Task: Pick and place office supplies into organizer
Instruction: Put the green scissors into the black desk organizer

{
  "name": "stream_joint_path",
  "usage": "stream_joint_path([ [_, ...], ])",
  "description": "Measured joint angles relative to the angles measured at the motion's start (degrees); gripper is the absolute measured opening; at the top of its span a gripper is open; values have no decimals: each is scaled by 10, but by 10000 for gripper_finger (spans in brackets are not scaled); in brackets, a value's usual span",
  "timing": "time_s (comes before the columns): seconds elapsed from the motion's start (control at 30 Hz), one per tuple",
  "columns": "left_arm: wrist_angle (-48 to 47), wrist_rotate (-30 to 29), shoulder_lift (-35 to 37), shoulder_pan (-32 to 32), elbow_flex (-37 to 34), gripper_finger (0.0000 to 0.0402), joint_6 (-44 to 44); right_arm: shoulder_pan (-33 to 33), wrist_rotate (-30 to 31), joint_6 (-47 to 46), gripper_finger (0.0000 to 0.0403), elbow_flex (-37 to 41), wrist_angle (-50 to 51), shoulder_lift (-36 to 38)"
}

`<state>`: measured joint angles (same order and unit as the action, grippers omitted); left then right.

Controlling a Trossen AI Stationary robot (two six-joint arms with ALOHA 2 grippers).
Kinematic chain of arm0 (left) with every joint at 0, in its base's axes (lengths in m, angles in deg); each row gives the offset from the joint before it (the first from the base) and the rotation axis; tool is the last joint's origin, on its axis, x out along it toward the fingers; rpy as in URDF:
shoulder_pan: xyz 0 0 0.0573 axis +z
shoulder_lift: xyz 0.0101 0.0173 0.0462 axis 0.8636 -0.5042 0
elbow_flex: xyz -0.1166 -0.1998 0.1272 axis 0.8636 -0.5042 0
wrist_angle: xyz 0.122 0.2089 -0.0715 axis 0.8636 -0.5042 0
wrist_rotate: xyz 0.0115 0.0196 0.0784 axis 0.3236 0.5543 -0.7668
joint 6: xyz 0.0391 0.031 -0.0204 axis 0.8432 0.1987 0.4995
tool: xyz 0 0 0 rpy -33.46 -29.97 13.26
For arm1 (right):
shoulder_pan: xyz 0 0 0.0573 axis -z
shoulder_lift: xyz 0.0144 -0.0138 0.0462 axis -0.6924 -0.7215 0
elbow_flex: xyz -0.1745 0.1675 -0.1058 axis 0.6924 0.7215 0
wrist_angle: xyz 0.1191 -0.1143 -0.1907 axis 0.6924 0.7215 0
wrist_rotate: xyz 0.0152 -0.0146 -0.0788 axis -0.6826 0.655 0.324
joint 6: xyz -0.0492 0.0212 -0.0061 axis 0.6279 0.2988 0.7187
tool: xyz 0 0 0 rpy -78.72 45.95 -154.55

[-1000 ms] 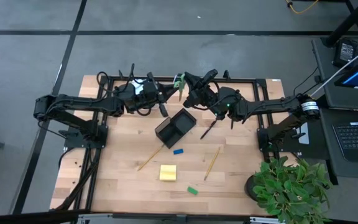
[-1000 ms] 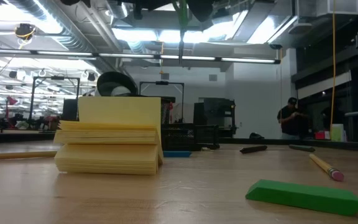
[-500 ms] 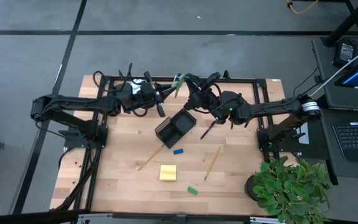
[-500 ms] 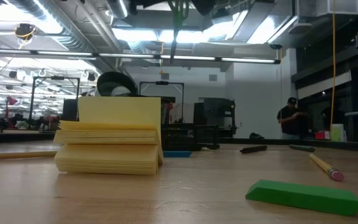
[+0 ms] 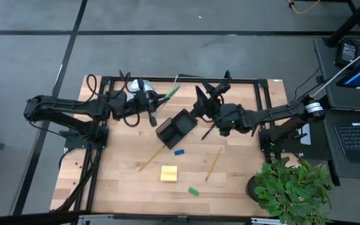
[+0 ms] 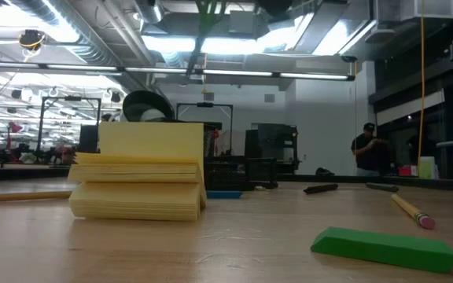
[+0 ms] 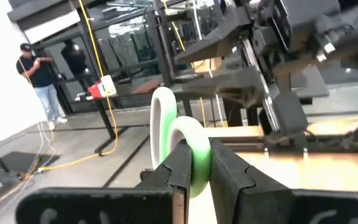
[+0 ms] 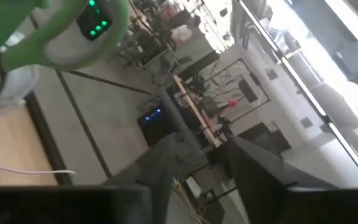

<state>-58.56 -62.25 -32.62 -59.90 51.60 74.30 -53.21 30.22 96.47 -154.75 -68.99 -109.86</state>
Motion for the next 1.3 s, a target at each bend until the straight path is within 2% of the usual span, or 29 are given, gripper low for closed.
stream_joint_path([
  [0.13, 14, -58, 14, -66, -21, 28, 11, -12, 1, -49, 30, 0, 27, 7],
  [0.17, 24, -74, 17, -83, -30, 28, 10, -13, 1, -60, 16, 0, 31, 9],
  [0.3, 103, -132, 22, -144, -82, 28, 13, -14, 2, -127, 11, 0, 80, 21],
  [0.5, 238, -180, 22, -207, -140, 28, 24, -23, 1, -308, 5, 0, 252, 49],
  [0.67, 284, -220, 16, -228, -177, 28, 26, -35, -1, -463, 3, 0, 390, 68],
  [0.87, 409, -225, -16, -228, -233, 28, 35, -48, 0, -605, 2, 0, 505, 73],
  [1.1, 501, -224, -41, -218, -285, 28, 11, -63, 15, -704, 2, 54, 505, 74],
  [1.3, 504, -221, -69, -194, -308, 28, -45, -65, 16, -735, 1, 86, 490, 74],
])
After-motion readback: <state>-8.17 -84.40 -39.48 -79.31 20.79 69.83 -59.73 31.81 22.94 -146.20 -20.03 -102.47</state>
